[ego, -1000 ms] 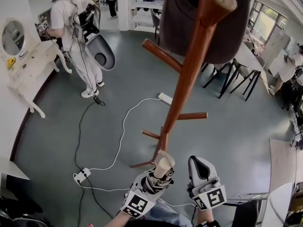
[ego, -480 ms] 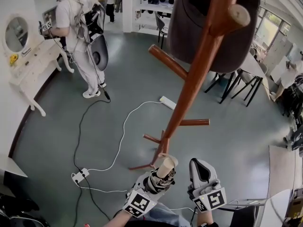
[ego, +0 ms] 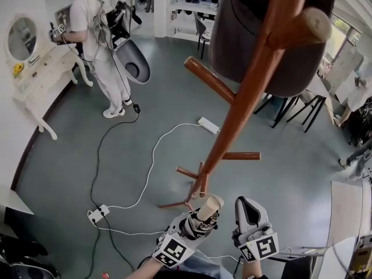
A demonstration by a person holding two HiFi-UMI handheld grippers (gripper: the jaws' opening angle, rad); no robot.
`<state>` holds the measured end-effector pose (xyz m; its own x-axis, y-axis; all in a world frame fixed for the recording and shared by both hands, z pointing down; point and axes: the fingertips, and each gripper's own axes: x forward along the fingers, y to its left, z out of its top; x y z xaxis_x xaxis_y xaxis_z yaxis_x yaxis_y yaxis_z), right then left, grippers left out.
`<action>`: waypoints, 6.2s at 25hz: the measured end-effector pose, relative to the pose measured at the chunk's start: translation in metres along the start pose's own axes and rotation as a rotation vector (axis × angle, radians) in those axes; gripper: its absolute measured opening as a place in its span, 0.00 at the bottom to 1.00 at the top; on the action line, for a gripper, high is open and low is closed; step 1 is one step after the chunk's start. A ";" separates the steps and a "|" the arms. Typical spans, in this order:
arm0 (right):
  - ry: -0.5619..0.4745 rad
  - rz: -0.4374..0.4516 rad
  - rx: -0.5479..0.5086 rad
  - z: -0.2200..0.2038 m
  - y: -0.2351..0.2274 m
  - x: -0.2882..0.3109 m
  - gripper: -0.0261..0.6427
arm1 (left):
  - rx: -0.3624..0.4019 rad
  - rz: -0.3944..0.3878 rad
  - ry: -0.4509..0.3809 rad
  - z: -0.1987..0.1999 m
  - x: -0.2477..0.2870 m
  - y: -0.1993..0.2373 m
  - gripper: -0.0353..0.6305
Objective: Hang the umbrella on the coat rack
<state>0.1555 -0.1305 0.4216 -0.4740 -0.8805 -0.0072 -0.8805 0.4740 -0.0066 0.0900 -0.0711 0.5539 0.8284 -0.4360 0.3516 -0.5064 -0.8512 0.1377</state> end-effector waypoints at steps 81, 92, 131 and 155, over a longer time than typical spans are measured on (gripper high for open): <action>0.026 0.003 0.011 -0.012 -0.002 0.001 0.05 | 0.000 -0.064 0.005 0.004 0.009 0.011 0.50; 0.033 -0.005 0.019 -0.015 -0.007 0.005 0.04 | -0.016 -0.038 -0.013 0.012 -0.004 0.020 0.50; 0.084 0.040 0.017 -0.046 -0.019 0.023 0.05 | -0.061 -0.034 0.143 -0.095 0.058 0.044 0.51; 0.057 0.100 0.041 -0.049 0.039 0.027 0.05 | -0.150 0.177 0.223 -0.162 0.025 0.072 0.57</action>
<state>0.1083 -0.1362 0.4706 -0.5605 -0.8268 0.0471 -0.8281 0.5584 -0.0497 0.0353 -0.0963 0.7230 0.6597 -0.4846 0.5744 -0.6815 -0.7079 0.1854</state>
